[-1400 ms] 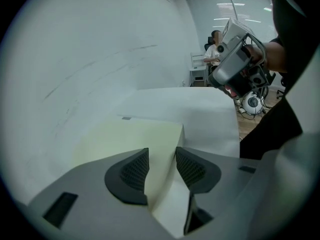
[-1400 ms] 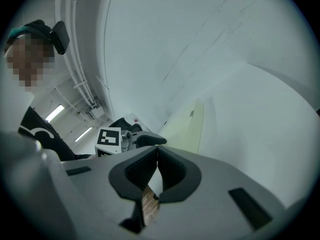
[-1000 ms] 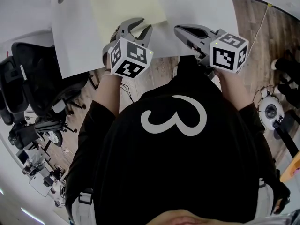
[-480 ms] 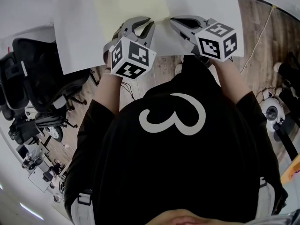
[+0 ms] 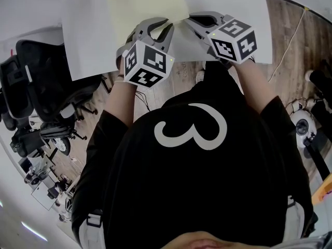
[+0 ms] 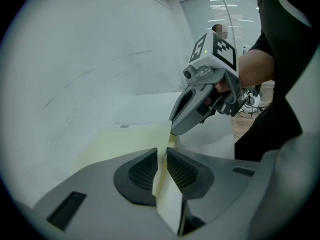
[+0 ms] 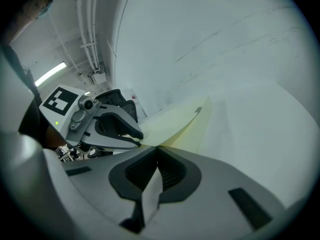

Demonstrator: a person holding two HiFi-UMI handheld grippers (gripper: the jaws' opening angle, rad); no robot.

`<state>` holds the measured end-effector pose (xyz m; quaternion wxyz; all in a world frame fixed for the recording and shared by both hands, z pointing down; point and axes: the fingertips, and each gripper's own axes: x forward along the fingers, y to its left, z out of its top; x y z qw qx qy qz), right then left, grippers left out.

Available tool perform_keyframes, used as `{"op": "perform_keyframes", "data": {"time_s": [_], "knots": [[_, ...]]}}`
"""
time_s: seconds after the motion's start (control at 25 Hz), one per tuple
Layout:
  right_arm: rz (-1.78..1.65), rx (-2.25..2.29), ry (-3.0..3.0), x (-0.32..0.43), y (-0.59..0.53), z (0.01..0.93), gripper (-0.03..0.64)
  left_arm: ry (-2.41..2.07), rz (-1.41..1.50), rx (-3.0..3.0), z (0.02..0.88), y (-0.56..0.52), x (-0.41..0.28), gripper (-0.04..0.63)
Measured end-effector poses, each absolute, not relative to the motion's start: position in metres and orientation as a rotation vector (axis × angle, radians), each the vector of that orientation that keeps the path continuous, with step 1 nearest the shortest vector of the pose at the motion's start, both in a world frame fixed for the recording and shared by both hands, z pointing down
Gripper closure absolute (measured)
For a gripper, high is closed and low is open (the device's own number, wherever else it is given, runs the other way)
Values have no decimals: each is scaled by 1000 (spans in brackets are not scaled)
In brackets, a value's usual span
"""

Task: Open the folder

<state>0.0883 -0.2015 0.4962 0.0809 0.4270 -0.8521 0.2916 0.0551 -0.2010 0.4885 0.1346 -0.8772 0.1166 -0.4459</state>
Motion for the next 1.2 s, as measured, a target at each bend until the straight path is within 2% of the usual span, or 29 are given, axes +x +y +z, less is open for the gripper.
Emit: {"op": "perform_keyframes", "data": {"time_s": [0.72, 1.2], "knots": [[891, 1322, -2552, 86, -201, 497, 592, 325, -1285, -2340, 493, -203, 66, 505], [823, 1352, -2542, 82, -204, 497, 592, 361, -1274, -2321, 492, -204, 61, 538]]}}
